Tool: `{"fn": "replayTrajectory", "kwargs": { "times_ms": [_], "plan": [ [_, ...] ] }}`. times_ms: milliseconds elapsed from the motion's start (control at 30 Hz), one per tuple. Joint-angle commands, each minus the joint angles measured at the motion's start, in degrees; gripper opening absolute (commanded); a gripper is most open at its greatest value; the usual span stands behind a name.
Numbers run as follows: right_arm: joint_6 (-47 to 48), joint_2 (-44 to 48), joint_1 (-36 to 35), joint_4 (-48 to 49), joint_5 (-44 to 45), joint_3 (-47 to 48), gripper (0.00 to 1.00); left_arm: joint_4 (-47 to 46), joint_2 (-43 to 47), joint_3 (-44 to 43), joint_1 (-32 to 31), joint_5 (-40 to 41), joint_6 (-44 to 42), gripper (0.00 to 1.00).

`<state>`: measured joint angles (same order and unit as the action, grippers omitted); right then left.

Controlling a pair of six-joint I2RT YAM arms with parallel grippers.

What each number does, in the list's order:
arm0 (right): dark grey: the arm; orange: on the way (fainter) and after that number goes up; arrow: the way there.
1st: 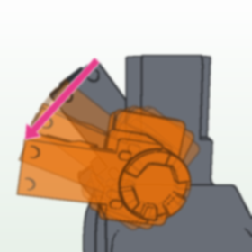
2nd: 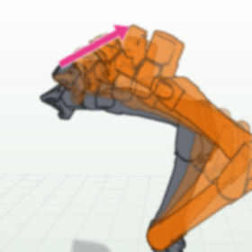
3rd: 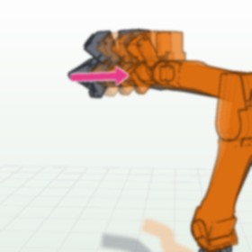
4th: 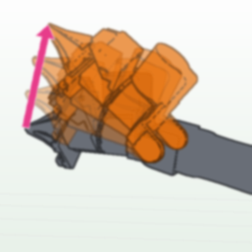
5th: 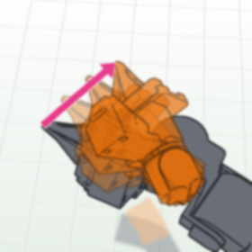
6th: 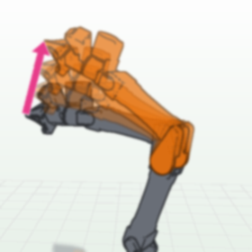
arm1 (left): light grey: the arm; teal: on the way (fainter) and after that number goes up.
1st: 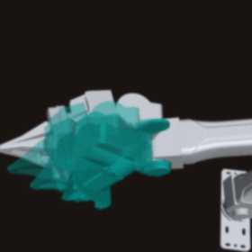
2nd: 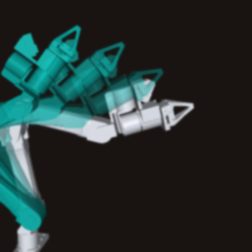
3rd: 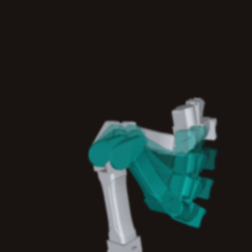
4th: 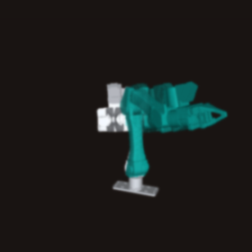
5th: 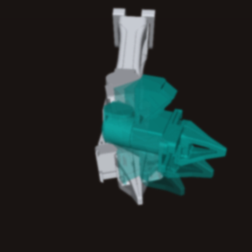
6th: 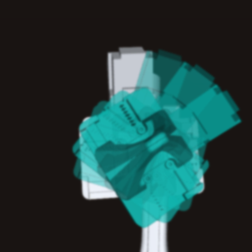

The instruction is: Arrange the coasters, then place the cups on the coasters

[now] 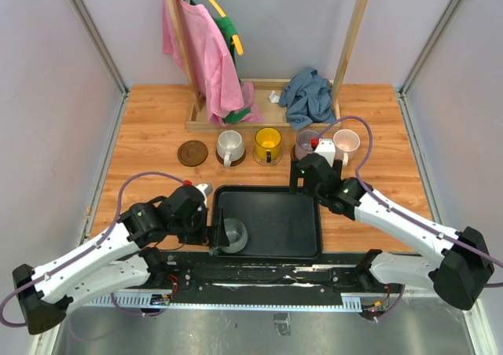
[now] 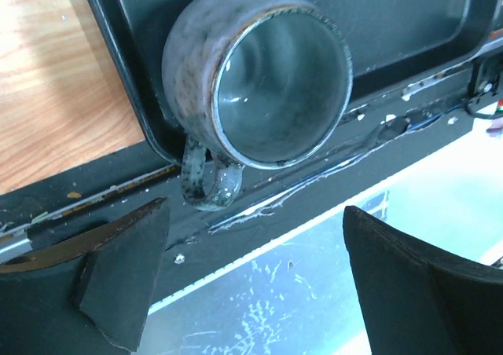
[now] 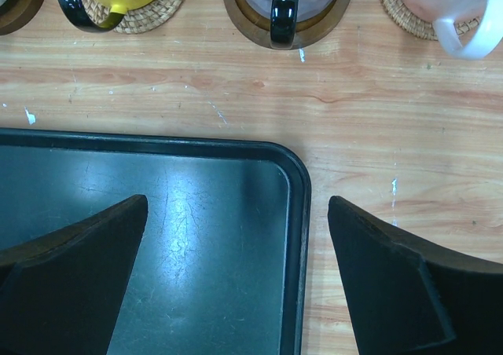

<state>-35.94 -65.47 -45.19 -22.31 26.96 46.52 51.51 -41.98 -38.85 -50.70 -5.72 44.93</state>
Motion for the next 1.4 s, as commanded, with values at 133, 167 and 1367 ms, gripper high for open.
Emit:
{"fn": "replayTrajectory", "kwargs": {
  "times_ms": [133,167,1367],
  "plan": [
    [-0.48,1.8,1.65,-0.47,0.76,-1.17,0.99,0.2,-1.79,3.07,-1.84,-0.5,0.55,0.86],
    [-0.45,1.81,1.64,-0.53,0.81,-1.31,0.99,-0.17,-1.75,3.65,-1.86,-0.19,0.7,0.84],
    [-1.14,1.94,1.63,-0.35,0.61,-2.3,1.0,-15.14,-11.95,5.05,-5.06,6.29,-3.31,0.01]
  ]
}}
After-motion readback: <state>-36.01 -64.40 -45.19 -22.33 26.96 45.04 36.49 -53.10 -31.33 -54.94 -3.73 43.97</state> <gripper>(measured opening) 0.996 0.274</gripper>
